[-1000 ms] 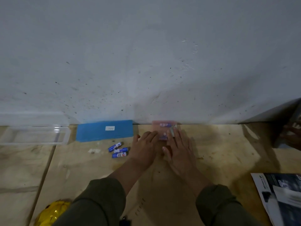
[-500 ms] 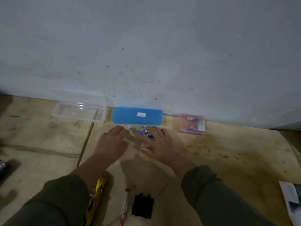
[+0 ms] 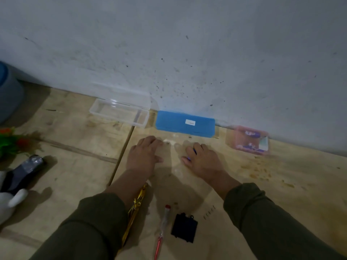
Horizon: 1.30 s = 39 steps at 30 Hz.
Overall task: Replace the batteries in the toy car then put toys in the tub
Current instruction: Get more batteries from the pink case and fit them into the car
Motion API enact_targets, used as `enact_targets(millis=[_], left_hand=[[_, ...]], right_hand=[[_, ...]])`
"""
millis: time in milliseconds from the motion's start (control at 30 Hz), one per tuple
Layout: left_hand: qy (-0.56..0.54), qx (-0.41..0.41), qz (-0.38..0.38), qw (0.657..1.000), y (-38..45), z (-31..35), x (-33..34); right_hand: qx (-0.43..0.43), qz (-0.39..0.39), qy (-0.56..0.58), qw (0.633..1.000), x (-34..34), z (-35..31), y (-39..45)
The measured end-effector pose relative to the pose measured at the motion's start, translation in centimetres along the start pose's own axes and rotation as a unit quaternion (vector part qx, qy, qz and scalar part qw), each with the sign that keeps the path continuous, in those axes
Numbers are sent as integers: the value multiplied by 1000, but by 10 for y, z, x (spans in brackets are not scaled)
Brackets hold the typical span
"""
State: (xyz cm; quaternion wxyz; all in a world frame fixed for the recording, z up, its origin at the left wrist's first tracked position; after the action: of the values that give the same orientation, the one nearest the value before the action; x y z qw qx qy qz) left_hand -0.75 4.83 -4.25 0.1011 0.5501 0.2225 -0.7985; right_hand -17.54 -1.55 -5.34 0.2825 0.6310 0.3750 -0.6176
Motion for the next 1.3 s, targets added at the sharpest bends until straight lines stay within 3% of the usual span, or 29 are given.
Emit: enact_targets(millis=[133,200,267,367,433,467,633,767,900,1033,1167,1300], left_hand=[[-15,-2,-10,1000,1,1,-2],[-16,-5,-26,1000,0,2,-3],[-13,-3,-49,999,-5,2,-6],[-31,-8,-68,997,-21,-8,-13],[-48,-11,-61,997,-37,-22,-22],[-59,-8,-61,996,-45,-29,-27],[-73,12,-74,994,-94,-67,-49],[-24,-2,-108,994,-136,-84,-49],[43,-1,-138,990,-168,-91,-33],[-11,3,-157,988,-172,-92,-27],[-116,42,-189,974,-166,-96,-40],[-316,40,-297,900,-166,-94,-62]], right_hand=[[36,-15,-12,999,-5,-6,-2],[115,-51,40,991,-8,-7,0],[209,-5,123,970,-17,-9,-1],[305,103,362,875,-28,-21,-13],[311,114,477,814,-36,-41,-25],[305,108,494,807,-42,-52,-32],[242,118,444,855,-56,-115,-55],[208,49,356,910,-45,-165,-64],[224,-3,288,931,-32,-191,-69],[236,-11,279,931,-30,-198,-68],[250,64,360,897,-38,-200,-74],[209,134,442,862,-57,-206,-73]])
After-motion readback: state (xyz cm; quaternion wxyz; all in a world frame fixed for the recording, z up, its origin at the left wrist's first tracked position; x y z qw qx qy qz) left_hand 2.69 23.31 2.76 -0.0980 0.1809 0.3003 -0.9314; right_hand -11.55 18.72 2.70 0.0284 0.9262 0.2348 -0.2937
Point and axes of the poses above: each hand's wrist, its own y-axis towards the middle knuckle, its own x-axis out of the palm, z = x × y, the point moved 4 cm from there along y, towards the middle knuckle, and after that the axes turned 11 degrees about -x, right-handed, at the moved point
